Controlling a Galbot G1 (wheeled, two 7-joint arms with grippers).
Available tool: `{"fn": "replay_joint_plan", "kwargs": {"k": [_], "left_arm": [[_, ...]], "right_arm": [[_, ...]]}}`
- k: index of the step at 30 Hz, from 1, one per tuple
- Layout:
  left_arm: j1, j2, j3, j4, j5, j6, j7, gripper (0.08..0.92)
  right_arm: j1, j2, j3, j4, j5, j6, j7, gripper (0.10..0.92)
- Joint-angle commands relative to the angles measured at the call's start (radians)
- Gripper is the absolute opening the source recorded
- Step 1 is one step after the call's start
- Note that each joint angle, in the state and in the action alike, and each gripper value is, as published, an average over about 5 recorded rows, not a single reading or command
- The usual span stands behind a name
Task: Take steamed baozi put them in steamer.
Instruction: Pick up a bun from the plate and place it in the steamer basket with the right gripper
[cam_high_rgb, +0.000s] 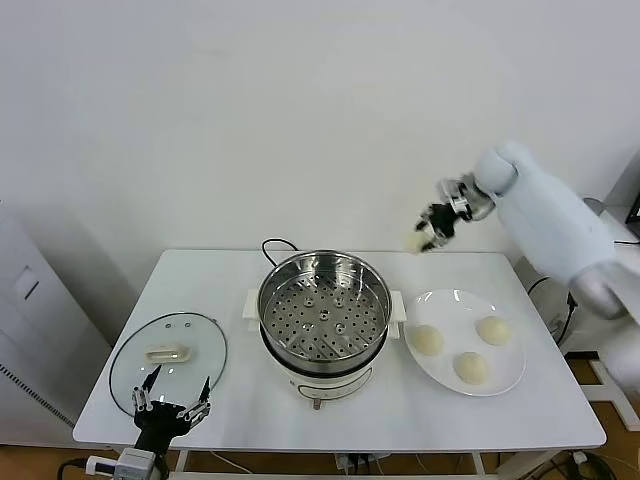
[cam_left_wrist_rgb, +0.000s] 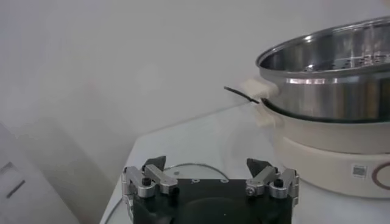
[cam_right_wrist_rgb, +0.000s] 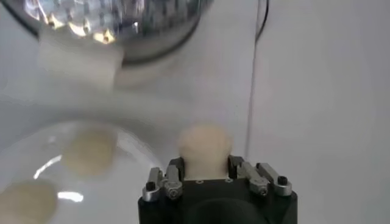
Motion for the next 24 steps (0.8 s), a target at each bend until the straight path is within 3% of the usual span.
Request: {"fn": "replay_joint_plan", "kwargs": {"k": [1,9,15,19,24], "left_arm": [[-0.001,-0.014,0.001,-0.003,0.01,-0.002,-0.005,0.823],[0.005,-0.032,0.003,-0.014,0.009,-0.002,-0.008,0.823],[0.006,-0.031,0.0,-0.008,0.007,-0.005,-0.012,0.823],[0.003,-0.034,0.0,-0.004,0.006,-0.004,-0.013,0.823],[0.003,-0.036,0.0,-0.005,0.006,-0.004,-0.013,0.823]], "right_arm": [[0.232,0.166,-0.339,-0.036,0.28,0.154,-0.054,0.58],[0.2,0.214,-0.37,-0.013,0.308,0.249,-0.066,0.577],[0.162,0.229,-0.413,0.002,0.266,0.489,-0.051,0.577],[0.126,0.247,-0.386,0.011,0.175,0.63,-0.035,0.577],[0.067,0.279,-0.304,0.008,-0.023,0.67,0.0,0.577]]}}
